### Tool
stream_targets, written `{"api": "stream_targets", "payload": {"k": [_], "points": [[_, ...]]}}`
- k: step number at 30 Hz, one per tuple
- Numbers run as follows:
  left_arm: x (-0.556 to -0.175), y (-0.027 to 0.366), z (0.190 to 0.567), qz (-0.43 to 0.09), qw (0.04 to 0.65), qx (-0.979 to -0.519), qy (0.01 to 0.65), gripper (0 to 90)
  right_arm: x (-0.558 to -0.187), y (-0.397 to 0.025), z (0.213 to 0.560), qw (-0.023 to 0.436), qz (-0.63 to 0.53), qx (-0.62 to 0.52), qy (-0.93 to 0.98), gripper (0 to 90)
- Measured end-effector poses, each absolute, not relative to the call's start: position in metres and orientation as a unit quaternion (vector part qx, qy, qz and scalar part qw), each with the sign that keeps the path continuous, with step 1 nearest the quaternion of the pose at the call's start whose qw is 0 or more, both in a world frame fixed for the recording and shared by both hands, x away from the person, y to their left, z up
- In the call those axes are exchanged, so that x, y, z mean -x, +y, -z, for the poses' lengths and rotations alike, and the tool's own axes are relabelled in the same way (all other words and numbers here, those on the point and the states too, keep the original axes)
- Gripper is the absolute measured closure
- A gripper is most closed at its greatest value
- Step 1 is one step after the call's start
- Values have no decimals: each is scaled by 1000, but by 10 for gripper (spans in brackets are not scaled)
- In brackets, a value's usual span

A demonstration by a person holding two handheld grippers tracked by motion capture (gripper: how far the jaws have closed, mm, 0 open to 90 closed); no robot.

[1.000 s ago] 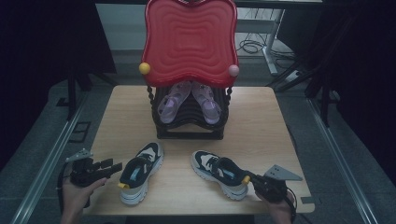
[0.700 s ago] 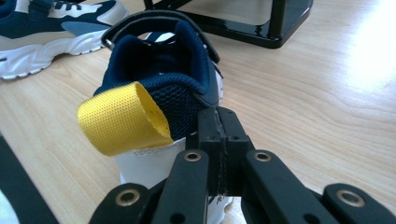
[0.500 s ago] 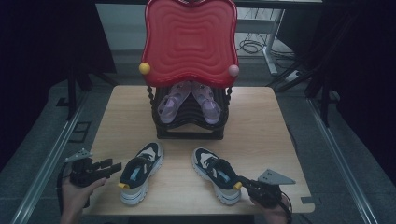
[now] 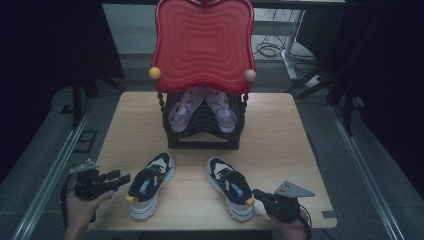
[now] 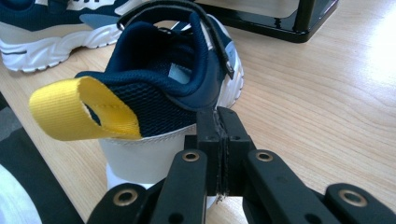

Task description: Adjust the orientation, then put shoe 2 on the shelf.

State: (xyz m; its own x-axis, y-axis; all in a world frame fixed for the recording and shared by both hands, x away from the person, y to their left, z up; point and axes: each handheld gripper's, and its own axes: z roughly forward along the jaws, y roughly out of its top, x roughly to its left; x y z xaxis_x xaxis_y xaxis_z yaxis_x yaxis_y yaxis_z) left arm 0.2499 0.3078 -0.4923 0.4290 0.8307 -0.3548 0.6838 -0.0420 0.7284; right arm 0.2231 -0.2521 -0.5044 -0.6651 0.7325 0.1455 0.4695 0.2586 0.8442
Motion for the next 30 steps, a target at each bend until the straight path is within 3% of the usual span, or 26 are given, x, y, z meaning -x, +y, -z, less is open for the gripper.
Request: {"api": "stream_targets", "payload": {"k": [15,30], "points": [[-248,298,483,-84,455,-723,513,427,-230,-264,501,141,-502,-406,751,673],[-245,284,473,-90,463,-730,495,430,-247,-266,485,143,-517,-400,744,612]]}}
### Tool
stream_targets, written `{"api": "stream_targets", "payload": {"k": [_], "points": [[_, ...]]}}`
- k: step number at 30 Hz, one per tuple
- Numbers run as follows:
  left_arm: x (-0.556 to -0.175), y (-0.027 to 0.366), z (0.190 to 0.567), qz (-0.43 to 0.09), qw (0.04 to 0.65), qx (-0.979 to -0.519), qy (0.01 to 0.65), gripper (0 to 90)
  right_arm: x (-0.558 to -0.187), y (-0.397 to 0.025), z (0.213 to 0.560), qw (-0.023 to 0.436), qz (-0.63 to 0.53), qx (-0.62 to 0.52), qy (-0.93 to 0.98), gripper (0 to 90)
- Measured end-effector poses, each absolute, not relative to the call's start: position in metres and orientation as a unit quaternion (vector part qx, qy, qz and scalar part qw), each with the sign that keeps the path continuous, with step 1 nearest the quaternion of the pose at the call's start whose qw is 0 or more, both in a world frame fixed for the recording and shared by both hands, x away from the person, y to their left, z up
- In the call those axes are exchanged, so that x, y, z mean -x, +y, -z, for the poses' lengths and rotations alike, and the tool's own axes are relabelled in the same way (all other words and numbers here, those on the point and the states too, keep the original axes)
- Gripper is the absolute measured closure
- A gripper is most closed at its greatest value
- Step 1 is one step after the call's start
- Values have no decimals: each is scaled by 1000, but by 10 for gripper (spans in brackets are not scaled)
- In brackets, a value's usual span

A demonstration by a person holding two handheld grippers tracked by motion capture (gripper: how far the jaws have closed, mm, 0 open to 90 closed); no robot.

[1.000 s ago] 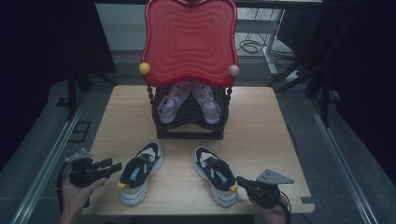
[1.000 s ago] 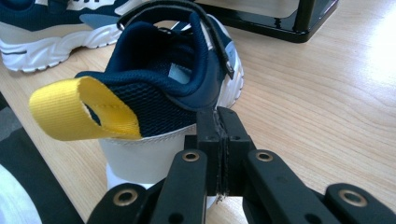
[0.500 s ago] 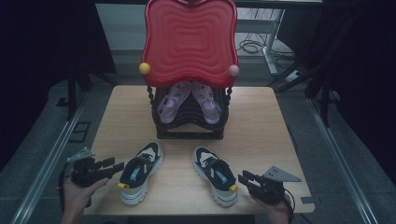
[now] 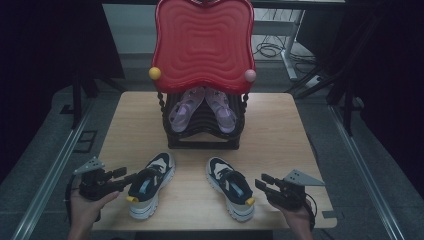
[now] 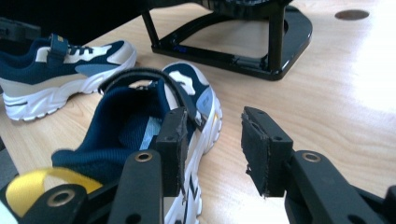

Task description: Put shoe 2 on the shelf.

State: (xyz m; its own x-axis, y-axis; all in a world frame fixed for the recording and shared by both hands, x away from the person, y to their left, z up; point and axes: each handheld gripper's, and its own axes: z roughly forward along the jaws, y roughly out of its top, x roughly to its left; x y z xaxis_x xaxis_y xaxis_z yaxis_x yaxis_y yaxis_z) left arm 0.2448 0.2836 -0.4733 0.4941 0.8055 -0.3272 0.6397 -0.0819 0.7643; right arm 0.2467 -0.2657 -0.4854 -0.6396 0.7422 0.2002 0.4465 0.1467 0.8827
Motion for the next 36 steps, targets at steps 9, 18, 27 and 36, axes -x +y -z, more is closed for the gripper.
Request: {"api": "stream_targets", "payload": {"k": [9,18,27,36], "points": [[-250,282,464,-94,452,-736,495,431,-257,-255,474,131,-504,-372,768,583],[-255,271,469,-80,433,-754,488,442,-276,-240,464,117,-473,-346,802,576],[-261,261,466,-80,421,-767,478,446,-287,-226,465,88,-464,-327,819,576],[-267,253,469,-79,399,-782,472,464,-295,-219,465,69,-444,-319,834,572]]}}
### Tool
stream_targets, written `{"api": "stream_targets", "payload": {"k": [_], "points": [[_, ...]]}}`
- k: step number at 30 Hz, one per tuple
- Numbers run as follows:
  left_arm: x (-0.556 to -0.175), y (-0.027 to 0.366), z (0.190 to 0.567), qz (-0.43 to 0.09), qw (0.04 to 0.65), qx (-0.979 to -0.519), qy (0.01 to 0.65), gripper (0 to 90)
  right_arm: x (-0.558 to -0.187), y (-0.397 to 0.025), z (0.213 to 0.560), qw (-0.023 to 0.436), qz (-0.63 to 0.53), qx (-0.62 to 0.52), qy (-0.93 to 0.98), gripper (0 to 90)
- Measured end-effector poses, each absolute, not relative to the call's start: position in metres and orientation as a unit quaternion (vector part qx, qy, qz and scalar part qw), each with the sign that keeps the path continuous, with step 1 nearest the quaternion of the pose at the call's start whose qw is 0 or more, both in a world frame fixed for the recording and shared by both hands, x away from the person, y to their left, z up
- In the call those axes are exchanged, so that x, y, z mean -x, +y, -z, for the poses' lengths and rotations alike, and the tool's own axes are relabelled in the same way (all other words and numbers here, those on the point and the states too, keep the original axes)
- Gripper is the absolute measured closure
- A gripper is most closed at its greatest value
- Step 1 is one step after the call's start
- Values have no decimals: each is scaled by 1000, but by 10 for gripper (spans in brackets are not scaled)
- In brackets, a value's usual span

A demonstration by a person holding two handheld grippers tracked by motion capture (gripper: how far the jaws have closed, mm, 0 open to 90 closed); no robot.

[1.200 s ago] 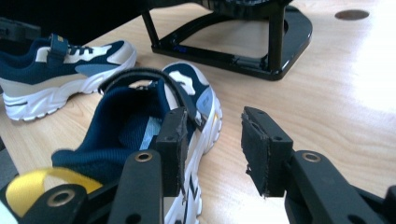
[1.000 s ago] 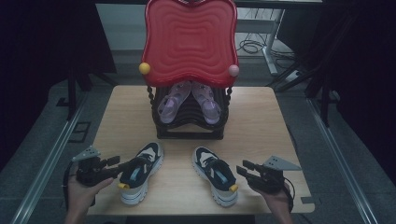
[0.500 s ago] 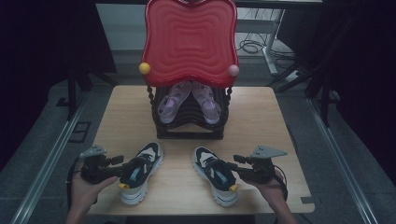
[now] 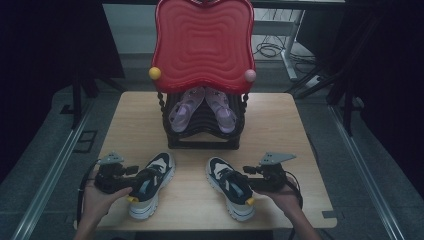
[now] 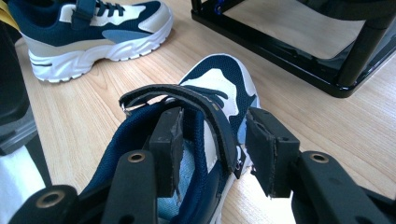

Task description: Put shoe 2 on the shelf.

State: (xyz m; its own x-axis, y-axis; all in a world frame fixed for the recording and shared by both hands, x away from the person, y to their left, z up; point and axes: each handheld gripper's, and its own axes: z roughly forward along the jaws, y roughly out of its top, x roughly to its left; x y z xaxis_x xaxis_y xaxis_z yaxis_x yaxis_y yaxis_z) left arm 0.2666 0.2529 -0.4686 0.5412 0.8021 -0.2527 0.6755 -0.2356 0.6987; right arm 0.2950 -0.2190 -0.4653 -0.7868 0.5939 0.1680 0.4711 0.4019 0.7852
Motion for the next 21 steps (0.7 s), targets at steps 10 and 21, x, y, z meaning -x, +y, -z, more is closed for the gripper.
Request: {"api": "stream_targets", "payload": {"k": [10,21], "points": [[-271,251,476,-74,373,-791,480,476,-304,-208,468,66,-412,-308,855,567],[-278,251,482,-65,352,-795,490,551,-313,-199,477,56,-378,-314,869,592]]}}
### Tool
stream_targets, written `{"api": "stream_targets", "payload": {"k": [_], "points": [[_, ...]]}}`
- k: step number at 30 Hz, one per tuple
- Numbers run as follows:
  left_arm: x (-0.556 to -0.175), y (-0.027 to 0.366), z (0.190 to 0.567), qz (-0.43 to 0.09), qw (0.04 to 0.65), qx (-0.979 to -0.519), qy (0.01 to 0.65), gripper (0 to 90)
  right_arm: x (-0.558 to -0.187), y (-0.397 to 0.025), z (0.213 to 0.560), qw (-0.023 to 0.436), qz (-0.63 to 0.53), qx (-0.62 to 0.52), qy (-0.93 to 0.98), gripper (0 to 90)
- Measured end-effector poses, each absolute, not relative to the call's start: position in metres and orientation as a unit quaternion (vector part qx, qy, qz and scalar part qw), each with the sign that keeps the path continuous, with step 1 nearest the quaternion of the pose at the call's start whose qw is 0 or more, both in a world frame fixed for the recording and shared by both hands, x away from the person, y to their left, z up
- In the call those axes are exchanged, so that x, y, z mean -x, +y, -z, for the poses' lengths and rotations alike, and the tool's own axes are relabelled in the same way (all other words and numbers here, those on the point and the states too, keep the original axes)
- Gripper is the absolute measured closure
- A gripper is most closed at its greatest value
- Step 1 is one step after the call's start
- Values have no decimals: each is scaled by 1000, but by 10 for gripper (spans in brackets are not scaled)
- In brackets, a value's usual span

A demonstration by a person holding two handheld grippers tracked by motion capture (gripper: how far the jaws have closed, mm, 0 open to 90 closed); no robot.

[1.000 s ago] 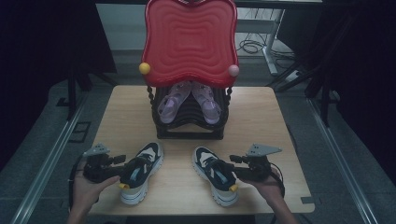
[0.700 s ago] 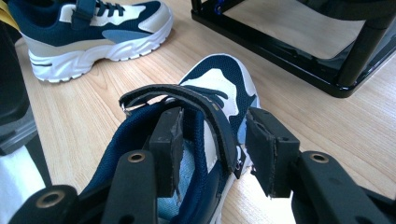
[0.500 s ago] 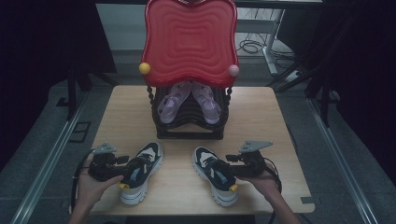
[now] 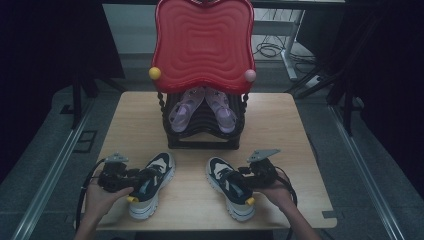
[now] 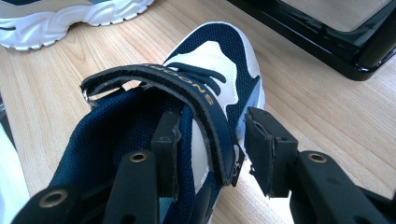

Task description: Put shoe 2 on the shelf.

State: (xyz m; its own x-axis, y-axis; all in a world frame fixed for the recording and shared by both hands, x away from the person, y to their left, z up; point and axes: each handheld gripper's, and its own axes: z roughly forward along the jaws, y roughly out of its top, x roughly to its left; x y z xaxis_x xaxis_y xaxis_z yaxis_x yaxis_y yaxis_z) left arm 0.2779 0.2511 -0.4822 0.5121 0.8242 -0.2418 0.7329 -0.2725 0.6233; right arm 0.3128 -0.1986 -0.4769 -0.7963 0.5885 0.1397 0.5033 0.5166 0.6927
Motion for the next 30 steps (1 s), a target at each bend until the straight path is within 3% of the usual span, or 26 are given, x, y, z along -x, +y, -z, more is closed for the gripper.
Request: {"api": "stream_targets", "payload": {"k": [12,30], "points": [[-274,250,485,-66,366,-787,492,666,-311,-195,476,56,-370,-313,873,710],[-261,252,470,-64,433,-753,492,694,-295,-214,469,79,-456,-300,834,729]]}}
